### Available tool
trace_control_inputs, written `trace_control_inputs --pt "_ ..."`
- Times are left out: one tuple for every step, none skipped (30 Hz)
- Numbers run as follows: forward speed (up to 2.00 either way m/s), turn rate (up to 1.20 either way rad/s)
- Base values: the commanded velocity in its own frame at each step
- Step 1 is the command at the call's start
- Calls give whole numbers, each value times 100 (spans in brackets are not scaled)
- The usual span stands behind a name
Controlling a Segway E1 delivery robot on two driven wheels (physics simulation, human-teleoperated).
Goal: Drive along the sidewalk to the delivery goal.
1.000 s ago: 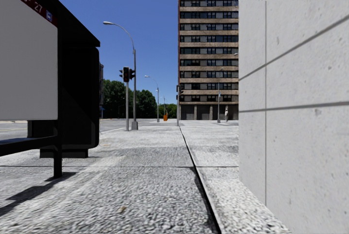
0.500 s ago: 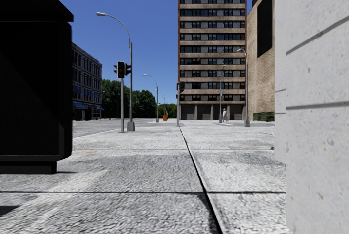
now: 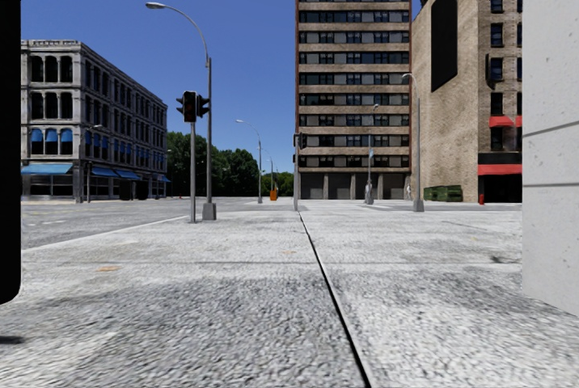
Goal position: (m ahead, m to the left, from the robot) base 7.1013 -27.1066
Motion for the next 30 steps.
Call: trace_control_inputs --pt "200 0" --pt "200 0" --pt "200 0" --pt "200 0" --pt "200 0" --pt "200 0" --pt "200 0" --pt "192 0" --pt "192 0" --pt "191 0" --pt "190 0" --pt "190 0" --pt "189 0" --pt "189 0" --pt "188 0" --pt "187 0" --pt "186 0" --pt "186 0" --pt "186 0" --pt "184 0" --pt "183 -7" --pt "182 -22" --pt "182 -22" --pt "181 -28" --pt "181 -30" --pt "180 -31" --pt "180 -32" --pt "180 -32" --pt "180 -33" --pt "180 -33"
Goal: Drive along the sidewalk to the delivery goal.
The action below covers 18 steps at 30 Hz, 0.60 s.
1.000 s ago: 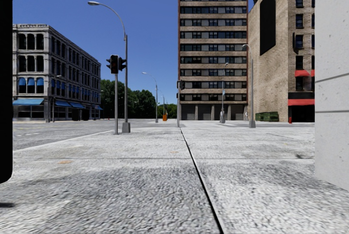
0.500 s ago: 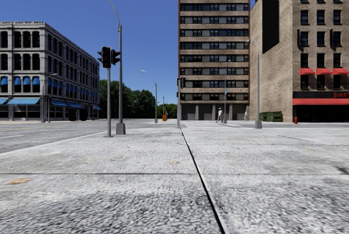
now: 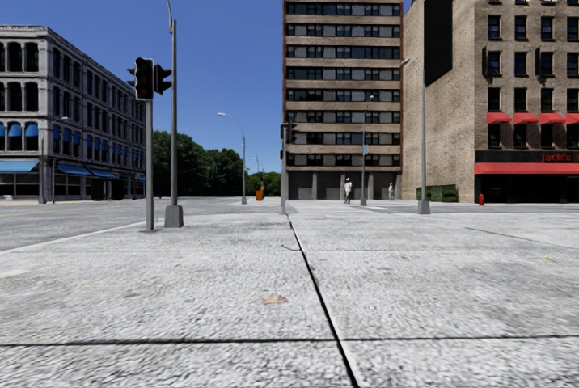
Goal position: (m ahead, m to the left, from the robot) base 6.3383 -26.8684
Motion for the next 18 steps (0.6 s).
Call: trace_control_inputs --pt "180 -33" --pt "180 -33" --pt "180 -33" --pt "180 -33" --pt "180 -33" --pt "180 -33" --pt "180 -33" --pt "180 -33" --pt "180 -33" --pt "180 -33" --pt "180 -33" --pt "180 -33" --pt "180 -33" --pt "180 -33" --pt "180 -33" --pt "180 -33" --pt "180 -33" --pt "180 -33"
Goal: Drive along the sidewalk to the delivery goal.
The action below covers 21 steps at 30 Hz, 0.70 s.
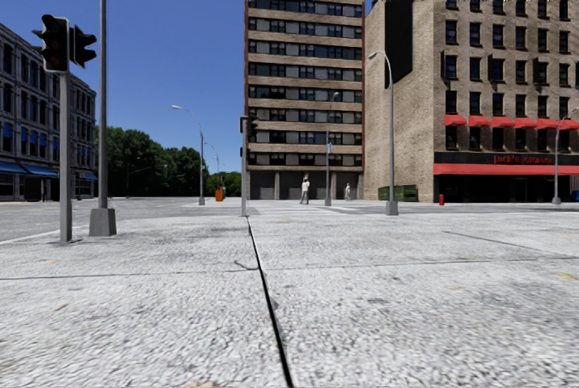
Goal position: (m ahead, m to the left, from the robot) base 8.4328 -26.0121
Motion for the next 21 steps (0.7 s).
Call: trace_control_inputs --pt "180 -33" --pt "180 -33" --pt "180 -33" --pt "180 -33" --pt "180 -33" --pt "180 -33" --pt "180 -33" --pt "180 -34" --pt "180 -39" --pt "180 -54" --pt "180 -60" --pt "180 -60" --pt "180 -62" --pt "180 -62" --pt "180 -62" --pt "180 -62" --pt "180 -62" --pt "180 -62" --pt "180 -62" --pt "180 -63" --pt "180 -63"
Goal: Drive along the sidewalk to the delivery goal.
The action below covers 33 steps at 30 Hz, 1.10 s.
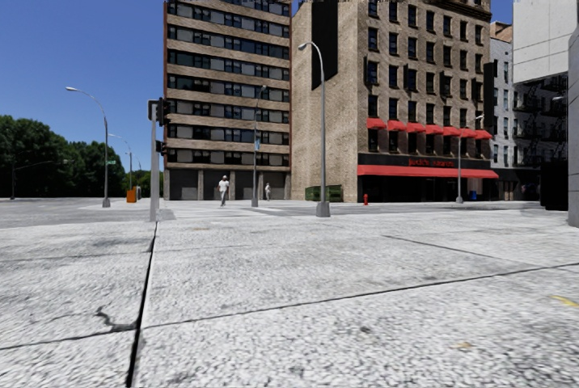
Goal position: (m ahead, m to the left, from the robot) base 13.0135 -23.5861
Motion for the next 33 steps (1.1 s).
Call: trace_control_inputs --pt "180 -63" --pt "180 -63" --pt "180 -63" --pt "180 -63" --pt "180 -63" --pt "180 -63" --pt "180 -63" --pt "180 -63" --pt "180 -63" --pt "180 -63" --pt "180 -63" --pt "180 -63" --pt "180 -63" --pt "180 -63" --pt "180 -63" --pt "180 -63" --pt "180 -63" --pt "180 -3" --pt "180 -3" --pt "180 0" --pt "180 0" --pt "180 0" --pt "180 0" --pt "180 0" --pt "180 0" --pt "180 0" --pt "180 0" --pt "180 -27" --pt "180 -52" --pt "180 -71" --pt "180 -95" --pt "180 -102" --pt "180 -104"
